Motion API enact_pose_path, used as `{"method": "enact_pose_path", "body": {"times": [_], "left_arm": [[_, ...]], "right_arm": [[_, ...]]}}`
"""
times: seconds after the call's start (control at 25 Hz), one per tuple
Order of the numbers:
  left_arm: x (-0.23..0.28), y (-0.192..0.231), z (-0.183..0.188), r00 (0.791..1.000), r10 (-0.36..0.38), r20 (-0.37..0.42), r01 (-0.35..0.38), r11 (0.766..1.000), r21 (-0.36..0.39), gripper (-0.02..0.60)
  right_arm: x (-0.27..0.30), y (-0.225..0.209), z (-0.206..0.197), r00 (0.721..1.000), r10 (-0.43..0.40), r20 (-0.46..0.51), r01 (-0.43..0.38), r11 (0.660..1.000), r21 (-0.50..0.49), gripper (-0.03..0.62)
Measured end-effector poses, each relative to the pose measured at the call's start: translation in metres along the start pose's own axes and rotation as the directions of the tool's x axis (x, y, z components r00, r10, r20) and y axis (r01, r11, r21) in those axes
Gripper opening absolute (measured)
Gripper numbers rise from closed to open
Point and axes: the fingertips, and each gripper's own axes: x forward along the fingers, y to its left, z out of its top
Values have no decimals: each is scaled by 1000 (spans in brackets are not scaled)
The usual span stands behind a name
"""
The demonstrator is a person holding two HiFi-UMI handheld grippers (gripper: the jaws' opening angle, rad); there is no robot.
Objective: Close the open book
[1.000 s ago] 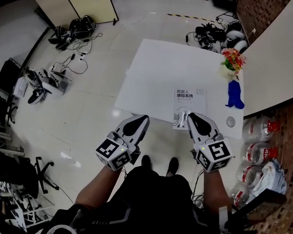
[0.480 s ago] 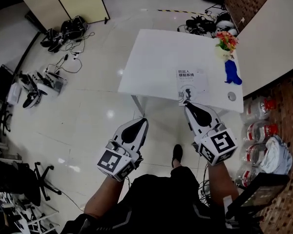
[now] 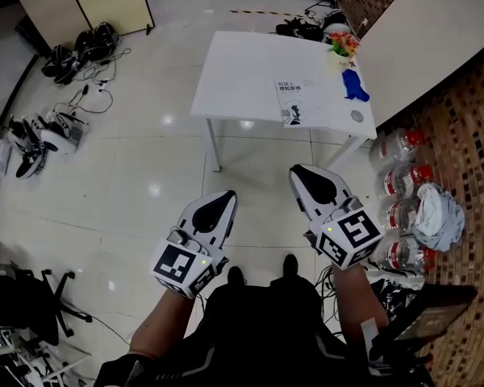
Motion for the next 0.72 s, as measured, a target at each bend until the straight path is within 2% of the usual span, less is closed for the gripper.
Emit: {"method": "enact_pose_path", "body": {"times": [0.16, 0.36, 0.48, 0.6, 0.72], "left_arm": [[-26, -50, -3, 1000, -8, 2, 8, 1000, 27, -5], [-39, -133, -7, 1000, -10, 29, 9, 1000, 28, -5], [-36, -182, -17, 999, 19, 34, -19, 1000, -11, -5], [-42, -221, -29, 999, 42, 8, -42, 999, 6, -5], [-66, -245, -32, 998, 58, 1, -58, 998, 8, -5]], "right_arm": [[-59, 20, 2, 1000, -7, 23, 7, 1000, 8, 26], [-141, 33, -13, 999, 17, 47, -18, 1000, 21, 25], [-188, 26, -29, 998, 35, 46, -36, 999, 24, 20], [-225, 28, -40, 997, 57, 50, -59, 998, 33, 12], [-255, 50, -40, 995, 68, 71, -71, 997, 29, 3]]}}
